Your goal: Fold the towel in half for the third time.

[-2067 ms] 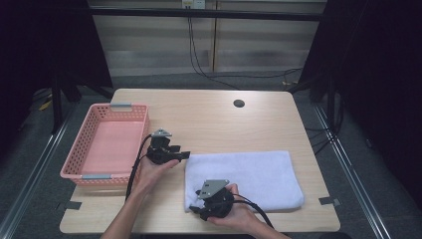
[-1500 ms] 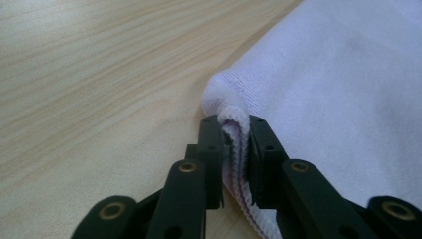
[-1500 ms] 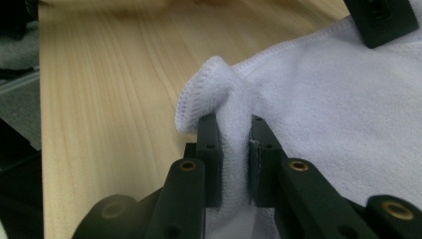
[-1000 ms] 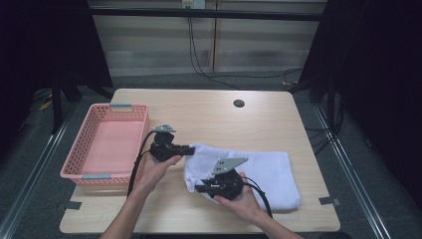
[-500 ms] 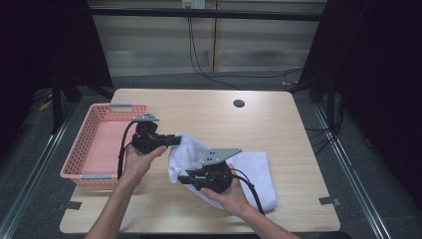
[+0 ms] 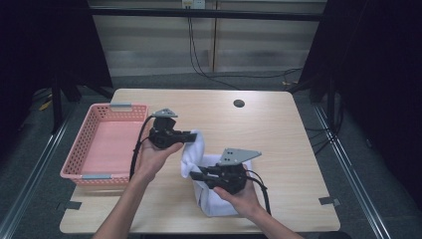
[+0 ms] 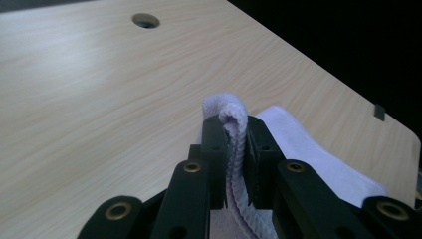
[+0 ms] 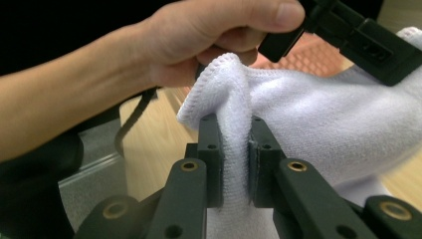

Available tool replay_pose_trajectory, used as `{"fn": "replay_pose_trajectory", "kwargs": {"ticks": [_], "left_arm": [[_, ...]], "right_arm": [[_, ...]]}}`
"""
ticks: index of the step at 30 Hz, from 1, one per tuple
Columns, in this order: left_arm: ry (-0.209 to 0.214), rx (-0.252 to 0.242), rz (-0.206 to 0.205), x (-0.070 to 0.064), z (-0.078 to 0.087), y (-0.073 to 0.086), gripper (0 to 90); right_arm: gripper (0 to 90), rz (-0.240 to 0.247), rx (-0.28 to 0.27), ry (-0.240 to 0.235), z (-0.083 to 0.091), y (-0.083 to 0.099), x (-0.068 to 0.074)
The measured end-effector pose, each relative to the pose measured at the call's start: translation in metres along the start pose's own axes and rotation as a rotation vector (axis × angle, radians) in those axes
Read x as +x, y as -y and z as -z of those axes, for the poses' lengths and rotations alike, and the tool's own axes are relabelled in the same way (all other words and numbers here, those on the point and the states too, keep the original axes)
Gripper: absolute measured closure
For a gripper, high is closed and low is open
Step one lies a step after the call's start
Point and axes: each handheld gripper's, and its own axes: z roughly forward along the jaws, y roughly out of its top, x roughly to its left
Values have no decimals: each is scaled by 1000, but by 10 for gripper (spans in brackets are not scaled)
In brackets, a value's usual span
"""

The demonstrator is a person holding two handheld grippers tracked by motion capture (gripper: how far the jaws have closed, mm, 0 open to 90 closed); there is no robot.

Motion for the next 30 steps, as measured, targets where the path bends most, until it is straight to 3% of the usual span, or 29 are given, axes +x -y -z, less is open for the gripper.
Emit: {"fn": "replay_pose_trajectory", "kwargs": {"ticks": [9,10,11,14,16,19,20,22,23,24,25,26,27,28,30], "left_arm": [[65,62,-48,-33,-55,-6,808],[65,62,-48,-33,-55,-6,807],[67,86,-57,-40,-65,-6,804],[71,103,-58,-45,-77,-5,797],[74,122,-35,-47,-95,1,792],[85,129,-25,-48,-107,6,776],[99,140,-21,-51,-117,10,760],[105,142,-21,-52,-122,12,723],[115,131,-22,-55,-128,13,657],[115,131,-22,-55,-128,13,590],[132,112,-29,-58,-127,12,565],[132,112,-29,-58,-127,12,526],[127,88,-35,-59,-125,11,474],[90,53,-40,-61,-116,9,456],[76,35,-38,-62,-111,8,404]], "right_arm": [[794,-47,20,75,45,37,-7],[794,-47,20,75,45,37,-7],[789,-57,30,88,54,46,-8],[778,-60,45,98,62,56,-11],[762,-94,89,123,75,73,-19],[739,-108,137,147,87,87,-24],[723,-114,152,148,91,90,-24],[692,-122,170,148,95,93,-25],[549,-135,202,159,101,98,-26],[549,-135,202,159,101,98,-26],[462,-143,202,169,109,101,-27],[462,-143,202,169,109,101,-27],[377,-149,185,193,117,102,-27],[350,-141,188,203,121,102,-28],[322,-131,197,230,123,101,-30]]}}
